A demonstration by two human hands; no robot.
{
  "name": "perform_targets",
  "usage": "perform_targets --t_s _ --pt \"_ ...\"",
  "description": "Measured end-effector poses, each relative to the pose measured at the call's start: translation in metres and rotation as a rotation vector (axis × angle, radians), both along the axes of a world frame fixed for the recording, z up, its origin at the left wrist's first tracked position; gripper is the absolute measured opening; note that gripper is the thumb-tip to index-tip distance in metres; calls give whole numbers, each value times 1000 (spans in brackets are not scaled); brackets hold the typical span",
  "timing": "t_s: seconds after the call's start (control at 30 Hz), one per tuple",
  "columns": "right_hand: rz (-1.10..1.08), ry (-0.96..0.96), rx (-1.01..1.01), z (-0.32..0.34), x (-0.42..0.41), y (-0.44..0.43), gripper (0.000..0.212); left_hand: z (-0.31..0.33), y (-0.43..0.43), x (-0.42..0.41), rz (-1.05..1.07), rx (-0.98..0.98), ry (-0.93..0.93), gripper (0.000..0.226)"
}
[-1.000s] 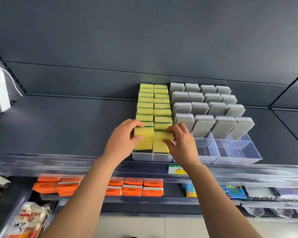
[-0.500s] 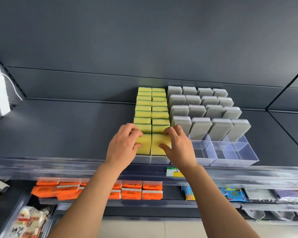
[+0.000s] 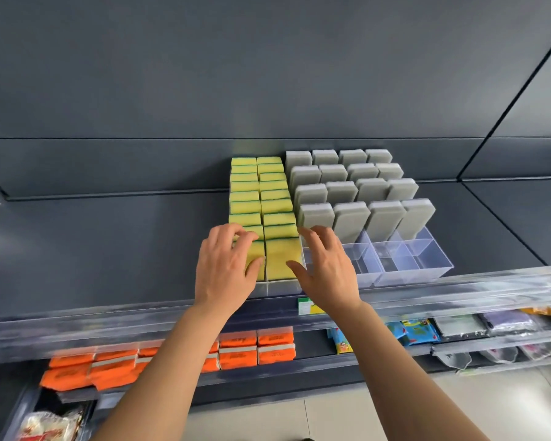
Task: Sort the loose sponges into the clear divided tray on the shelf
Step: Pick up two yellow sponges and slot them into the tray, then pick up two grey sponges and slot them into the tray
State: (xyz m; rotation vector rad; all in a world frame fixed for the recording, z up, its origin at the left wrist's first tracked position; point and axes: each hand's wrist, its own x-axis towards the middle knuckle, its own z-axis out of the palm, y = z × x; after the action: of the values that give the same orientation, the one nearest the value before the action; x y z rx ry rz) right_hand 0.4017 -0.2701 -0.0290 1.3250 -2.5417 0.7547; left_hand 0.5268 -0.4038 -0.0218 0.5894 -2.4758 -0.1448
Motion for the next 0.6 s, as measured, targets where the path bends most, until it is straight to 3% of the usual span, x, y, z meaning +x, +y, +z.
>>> perform_targets --t_s 0.13,0.3,0.6 --pt "-93 28 6 2 -12 26 48 8 21 -21 -141 -65 -21 31" --pt "-252 47 34 6 -35 74 47 15 57 -58 -319 -115 -112 41" --pt "-477 28 208 1 -85 185 52 10 144 -140 -466 -115 -232 48"
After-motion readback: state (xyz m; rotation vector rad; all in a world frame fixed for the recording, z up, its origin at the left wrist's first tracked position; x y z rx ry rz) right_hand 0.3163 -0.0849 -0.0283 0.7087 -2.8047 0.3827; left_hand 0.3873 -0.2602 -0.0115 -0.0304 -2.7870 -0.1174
